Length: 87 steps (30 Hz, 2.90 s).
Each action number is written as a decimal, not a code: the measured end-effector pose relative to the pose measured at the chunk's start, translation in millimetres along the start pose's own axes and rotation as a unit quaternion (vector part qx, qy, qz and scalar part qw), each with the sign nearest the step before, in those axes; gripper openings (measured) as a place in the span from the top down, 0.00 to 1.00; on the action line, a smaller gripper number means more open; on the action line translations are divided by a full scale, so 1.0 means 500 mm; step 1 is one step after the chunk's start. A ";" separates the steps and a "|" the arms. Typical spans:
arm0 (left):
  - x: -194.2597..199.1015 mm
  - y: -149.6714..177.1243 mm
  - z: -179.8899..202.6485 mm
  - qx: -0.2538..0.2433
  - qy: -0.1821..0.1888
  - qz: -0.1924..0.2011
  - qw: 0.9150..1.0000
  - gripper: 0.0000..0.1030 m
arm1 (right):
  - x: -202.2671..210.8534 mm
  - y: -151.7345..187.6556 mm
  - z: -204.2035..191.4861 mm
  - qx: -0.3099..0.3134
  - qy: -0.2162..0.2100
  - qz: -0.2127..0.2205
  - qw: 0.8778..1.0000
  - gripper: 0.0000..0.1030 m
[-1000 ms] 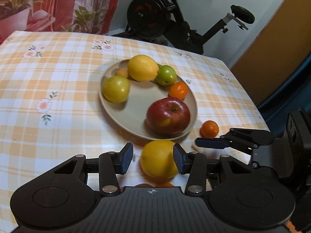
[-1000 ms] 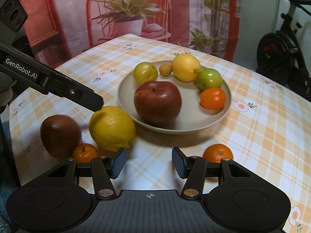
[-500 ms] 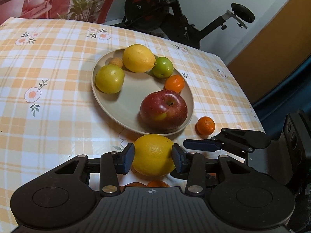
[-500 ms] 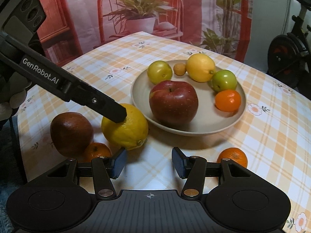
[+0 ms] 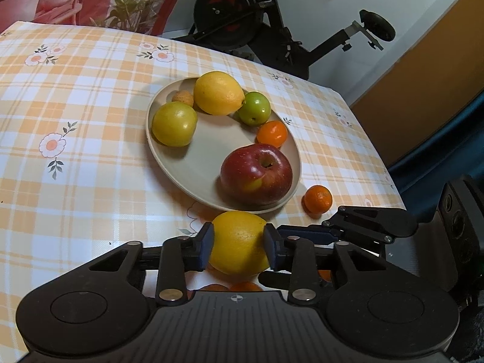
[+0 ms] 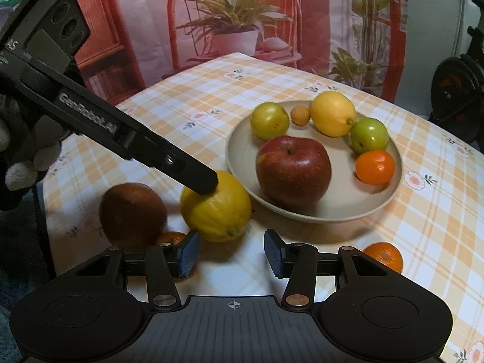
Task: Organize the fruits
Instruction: 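Close the left tool on the large lemon lying beside the plate, then lift the lemon with the left tool and carry it over the plate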
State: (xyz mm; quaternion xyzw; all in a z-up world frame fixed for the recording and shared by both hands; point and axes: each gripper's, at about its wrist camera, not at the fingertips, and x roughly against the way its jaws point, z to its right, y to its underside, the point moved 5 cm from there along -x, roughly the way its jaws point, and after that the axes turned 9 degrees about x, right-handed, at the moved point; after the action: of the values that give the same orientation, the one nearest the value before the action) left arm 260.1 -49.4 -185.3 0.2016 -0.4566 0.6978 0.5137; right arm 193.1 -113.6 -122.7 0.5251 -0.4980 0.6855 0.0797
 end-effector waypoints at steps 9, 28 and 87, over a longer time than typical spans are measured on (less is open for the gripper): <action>0.004 0.005 0.002 -0.003 0.011 -0.001 1.000 0.76 | -0.002 -0.010 -0.006 -0.013 -0.008 0.002 1.000 0.57; 0.000 -0.002 -0.004 0.003 0.016 0.000 1.000 0.76 | -0.021 -0.002 0.021 -0.092 -0.045 0.008 0.995 0.54; 0.003 -0.023 -0.027 0.026 0.011 0.019 0.999 0.65 | -0.043 -0.026 -0.001 -0.094 -0.054 0.015 0.994 0.56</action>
State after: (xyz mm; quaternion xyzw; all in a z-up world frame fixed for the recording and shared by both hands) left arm 272.2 -36.6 -185.8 0.1982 -0.4369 0.7212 0.4997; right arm 210.5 -98.0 -132.1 0.5435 -0.5720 0.6075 0.0914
